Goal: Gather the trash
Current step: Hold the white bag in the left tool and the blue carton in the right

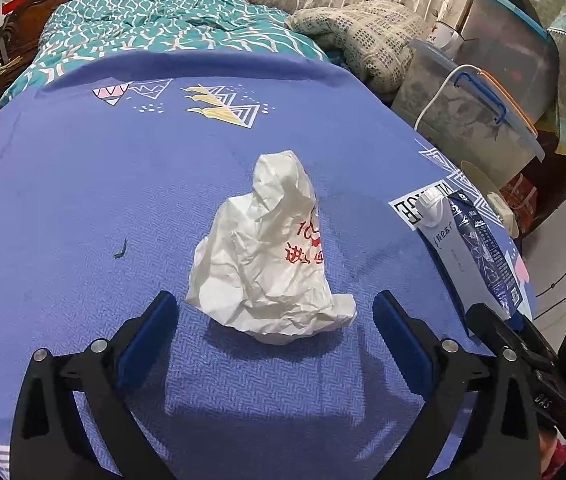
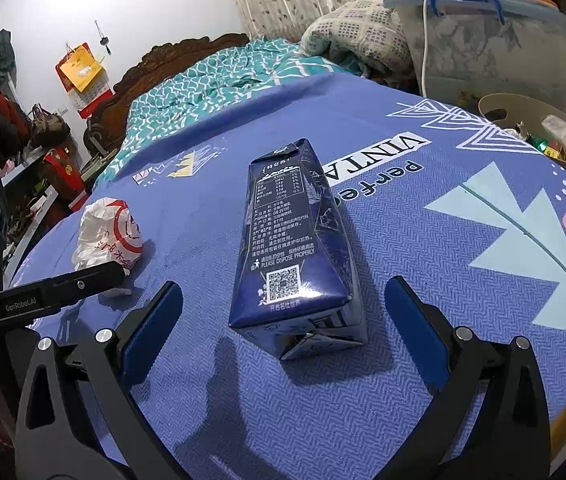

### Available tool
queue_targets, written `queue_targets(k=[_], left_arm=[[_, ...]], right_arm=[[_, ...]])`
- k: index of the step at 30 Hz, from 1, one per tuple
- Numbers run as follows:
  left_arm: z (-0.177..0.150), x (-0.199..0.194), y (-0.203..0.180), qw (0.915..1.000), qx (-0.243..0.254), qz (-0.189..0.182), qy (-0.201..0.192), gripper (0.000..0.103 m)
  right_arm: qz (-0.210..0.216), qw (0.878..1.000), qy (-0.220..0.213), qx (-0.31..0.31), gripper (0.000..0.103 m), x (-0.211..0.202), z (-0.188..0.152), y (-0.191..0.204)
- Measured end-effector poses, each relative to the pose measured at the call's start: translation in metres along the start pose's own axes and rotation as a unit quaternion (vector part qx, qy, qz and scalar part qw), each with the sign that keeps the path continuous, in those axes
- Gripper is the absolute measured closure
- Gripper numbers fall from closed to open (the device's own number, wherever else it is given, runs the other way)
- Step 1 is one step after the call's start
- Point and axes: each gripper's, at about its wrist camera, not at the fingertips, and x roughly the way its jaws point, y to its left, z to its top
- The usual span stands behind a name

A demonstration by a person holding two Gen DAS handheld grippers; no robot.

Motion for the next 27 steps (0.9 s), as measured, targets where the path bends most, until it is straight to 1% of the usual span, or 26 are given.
queue_targets(k=[2, 7, 14, 17, 20, 24, 27], left_arm=[[0.000, 0.001, -0.003, 0.9999, 0.009, 0.008, 0.004, 0.009], [-0.006, 0.005, -0.015, 0.9978, 0.044, 0.046, 0.020, 0.009], [-0.007, 0.005, -0.015, 0.9967, 0.058, 0.052, 0.024, 0.009], [-0.007, 0.003, -0.011, 0.9979, 0.049, 0.039, 0.018, 0.009], [-0.007, -0.003, -0.001, 0.9996, 0.027, 0.010, 0.007, 0.009], [-0.006, -0.006, 0.007, 0.9998, 0.008, -0.018, -0.002, 0.009], [-0.005, -0.007, 0.007, 0.9997, 0.006, -0.024, -0.004, 0.009]], right_arm=[[0.000, 1.000, 0.000, 0.000, 0.003, 0.000, 0.000, 0.000], [0.000, 1.000, 0.000, 0.000, 0.003, 0.000, 0.000, 0.000], [0.000, 1.000, -0.001, 0.000, 0.003, 0.000, -0.001, 0.001], [0.000, 1.000, -0.001, 0.000, 0.003, 0.000, -0.001, 0.001], [0.000, 1.000, 0.000, 0.000, 0.003, 0.000, -0.001, 0.001], [-0.001, 1.000, 0.000, 0.000, 0.003, -0.001, -0.001, 0.002], [-0.004, 1.000, 0.000, -0.003, 0.003, -0.001, -0.001, 0.002]])
